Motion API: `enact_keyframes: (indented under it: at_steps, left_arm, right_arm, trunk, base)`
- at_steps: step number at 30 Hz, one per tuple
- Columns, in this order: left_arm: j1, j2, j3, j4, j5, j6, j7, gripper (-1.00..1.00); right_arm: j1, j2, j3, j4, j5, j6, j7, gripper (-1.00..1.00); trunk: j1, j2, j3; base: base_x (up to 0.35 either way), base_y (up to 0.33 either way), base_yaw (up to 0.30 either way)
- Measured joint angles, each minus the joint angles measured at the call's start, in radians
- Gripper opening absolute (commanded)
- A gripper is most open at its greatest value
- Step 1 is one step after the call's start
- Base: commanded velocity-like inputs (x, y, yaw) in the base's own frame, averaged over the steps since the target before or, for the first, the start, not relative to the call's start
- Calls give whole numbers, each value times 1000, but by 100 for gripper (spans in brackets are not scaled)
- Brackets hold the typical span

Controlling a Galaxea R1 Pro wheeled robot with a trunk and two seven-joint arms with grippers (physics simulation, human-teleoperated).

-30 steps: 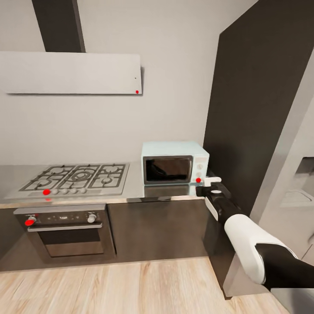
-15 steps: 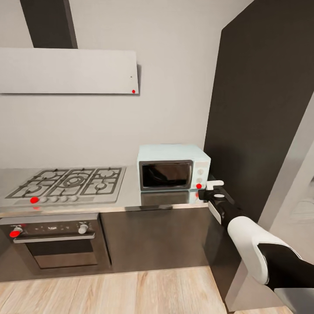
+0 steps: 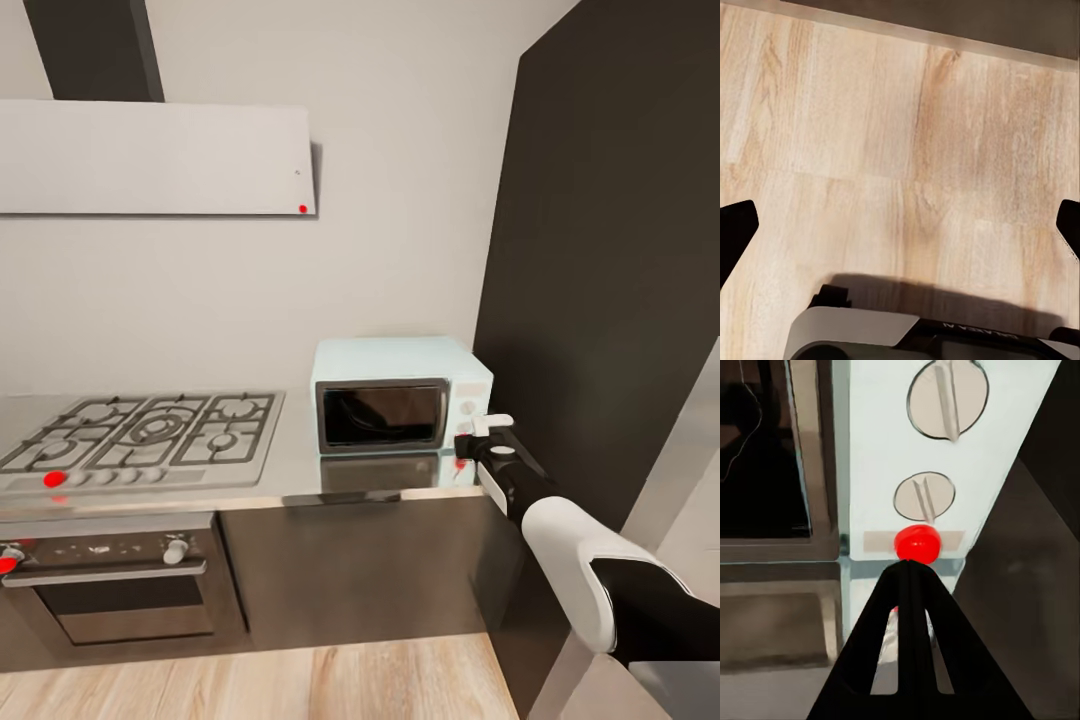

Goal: In the kitchen, take the popcorn bag from the countertop, put it into the microwave, and heat it until the popcorn is cooked so the cooked popcorn ends up inside the bag.

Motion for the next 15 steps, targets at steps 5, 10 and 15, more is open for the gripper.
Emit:
enact_keyframes:
  at_steps: [5,10,15]
  left_arm:
    - [1,0,1,0,0,0,0,100]
    - [1,0,1,0,1,0,0,100]
    - [1,0,3,0,1,0,0,100]
  right_arm:
    - [4,0,0,2,0,-16,0,-100]
    - [18,-2,0,3,1,-19,0,-100]
    - [36,-8,-1,3,1,-19,0,-100]
  trunk:
    - [1,0,0]
    - [1,0,0]
    - [1,0,0]
  base:
    - [78,0,0]
    - [5,0,0]
    - [0,0,0]
